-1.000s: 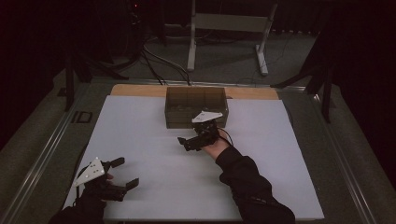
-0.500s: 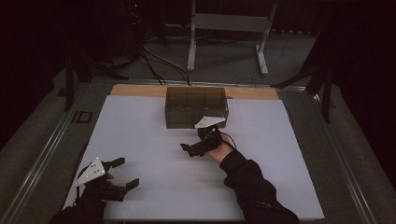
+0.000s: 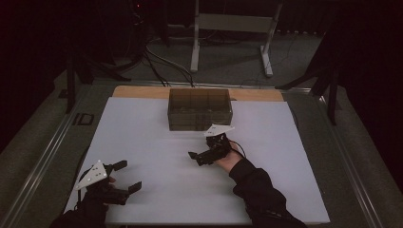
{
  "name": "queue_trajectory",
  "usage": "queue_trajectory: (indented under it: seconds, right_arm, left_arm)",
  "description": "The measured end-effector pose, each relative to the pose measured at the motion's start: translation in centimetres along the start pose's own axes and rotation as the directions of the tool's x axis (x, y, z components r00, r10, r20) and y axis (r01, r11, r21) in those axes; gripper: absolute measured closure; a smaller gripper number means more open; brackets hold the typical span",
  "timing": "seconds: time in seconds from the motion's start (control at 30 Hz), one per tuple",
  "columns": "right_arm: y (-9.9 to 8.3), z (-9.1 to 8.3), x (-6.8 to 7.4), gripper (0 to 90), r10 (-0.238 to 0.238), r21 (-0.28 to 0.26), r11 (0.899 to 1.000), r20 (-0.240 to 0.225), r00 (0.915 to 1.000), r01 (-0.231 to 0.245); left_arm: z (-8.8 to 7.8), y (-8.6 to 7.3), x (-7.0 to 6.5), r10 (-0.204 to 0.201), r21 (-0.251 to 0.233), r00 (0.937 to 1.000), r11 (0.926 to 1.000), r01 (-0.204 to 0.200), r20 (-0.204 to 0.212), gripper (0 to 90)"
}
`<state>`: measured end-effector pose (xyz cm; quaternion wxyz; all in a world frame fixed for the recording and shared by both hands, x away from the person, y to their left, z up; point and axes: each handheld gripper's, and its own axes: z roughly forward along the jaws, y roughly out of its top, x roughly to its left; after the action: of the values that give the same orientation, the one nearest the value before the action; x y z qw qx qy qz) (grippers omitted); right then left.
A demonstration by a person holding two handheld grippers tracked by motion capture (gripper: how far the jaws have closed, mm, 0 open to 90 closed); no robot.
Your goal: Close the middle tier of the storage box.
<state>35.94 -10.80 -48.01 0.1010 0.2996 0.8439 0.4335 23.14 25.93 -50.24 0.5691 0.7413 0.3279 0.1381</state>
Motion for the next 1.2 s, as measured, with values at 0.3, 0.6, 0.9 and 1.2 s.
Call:
queue_trajectory:
  seconds: [0.3,0.6,0.9,1.2]
  right_arm:
    - [-1.3,-0.6,-0.1,0.0,-0.010,-0.011,1.000,-0.003,0.9999,0.010]
    - [-2.1,-1.5,-0.1,0.0,-0.017,-0.024,1.000,0.001,0.9999,0.017]
    - [-3.3,-2.4,-0.3,0.0,0.003,-0.020,1.000,-0.009,1.0000,-0.003]
    - [-4.4,-3.5,-0.6,0.0,0.017,-0.016,1.000,0.001,0.9999,-0.017]
  left_arm:
    - [0.0,0.0,0.0,0.003,0.000,1.0000,1.0000,-0.003,-0.001,1.0]
    - [0.0,0.0,0.0,0.002,-0.003,1.0000,1.0000,-0.002,0.001,1.0]
    - [-0.1,0.0,0.0,0.003,-0.004,1.0000,1.0000,-0.003,0.000,1.0]
    - [-0.1,0.0,0.0,0.001,-0.003,1.0000,1.0000,-0.001,0.001,1.0]
